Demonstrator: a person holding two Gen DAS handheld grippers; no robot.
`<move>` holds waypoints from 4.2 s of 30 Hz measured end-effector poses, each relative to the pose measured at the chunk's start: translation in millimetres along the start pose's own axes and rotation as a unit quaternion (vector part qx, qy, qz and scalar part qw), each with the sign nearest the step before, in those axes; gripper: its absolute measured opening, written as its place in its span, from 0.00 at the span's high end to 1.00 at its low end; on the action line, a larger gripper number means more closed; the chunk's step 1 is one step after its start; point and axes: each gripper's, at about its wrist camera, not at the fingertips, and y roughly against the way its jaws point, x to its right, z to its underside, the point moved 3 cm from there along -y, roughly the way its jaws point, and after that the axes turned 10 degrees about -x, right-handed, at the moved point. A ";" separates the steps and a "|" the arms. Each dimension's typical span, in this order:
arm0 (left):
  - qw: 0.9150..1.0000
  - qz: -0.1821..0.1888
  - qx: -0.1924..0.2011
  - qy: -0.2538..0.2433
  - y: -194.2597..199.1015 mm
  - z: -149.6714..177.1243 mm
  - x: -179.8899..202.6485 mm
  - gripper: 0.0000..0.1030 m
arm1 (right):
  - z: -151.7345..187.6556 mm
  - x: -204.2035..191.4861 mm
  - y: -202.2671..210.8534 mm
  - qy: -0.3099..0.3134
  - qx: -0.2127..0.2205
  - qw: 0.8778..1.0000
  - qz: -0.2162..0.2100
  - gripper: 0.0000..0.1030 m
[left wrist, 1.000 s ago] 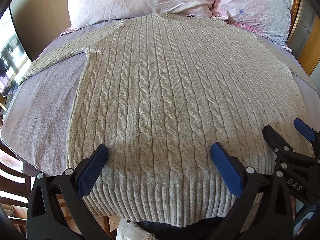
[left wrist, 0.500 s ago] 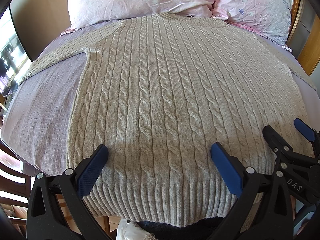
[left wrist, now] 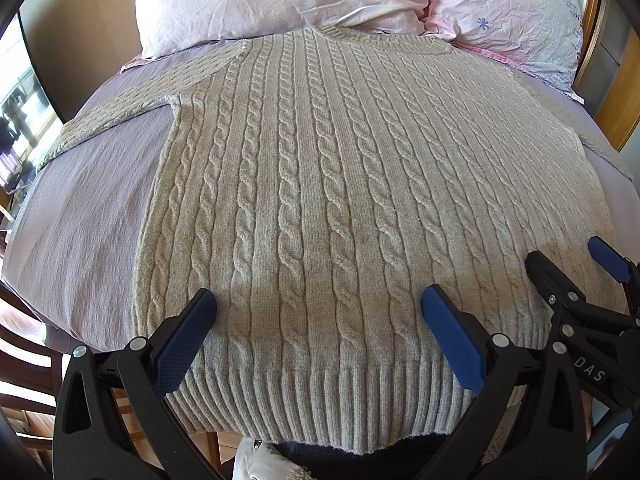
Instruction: Fold small clothes
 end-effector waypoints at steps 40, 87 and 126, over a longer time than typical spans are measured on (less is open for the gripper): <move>0.959 0.150 0.169 0.169 27.0 -100.6 -162.4 0.01 | -71.3 517.7 -53.7 -0.594 0.108 0.794 -0.078 0.93; 0.965 0.216 0.124 -0.082 25.3 -205.0 -0.7 0.92 | -188.3 81.9 -42.7 -0.086 0.021 0.950 -0.299 0.28; 0.943 0.325 -0.001 0.068 12.0 13.6 -141.9 0.55 | -1.2 188.3 -52.3 -0.236 -0.086 0.910 -0.329 0.75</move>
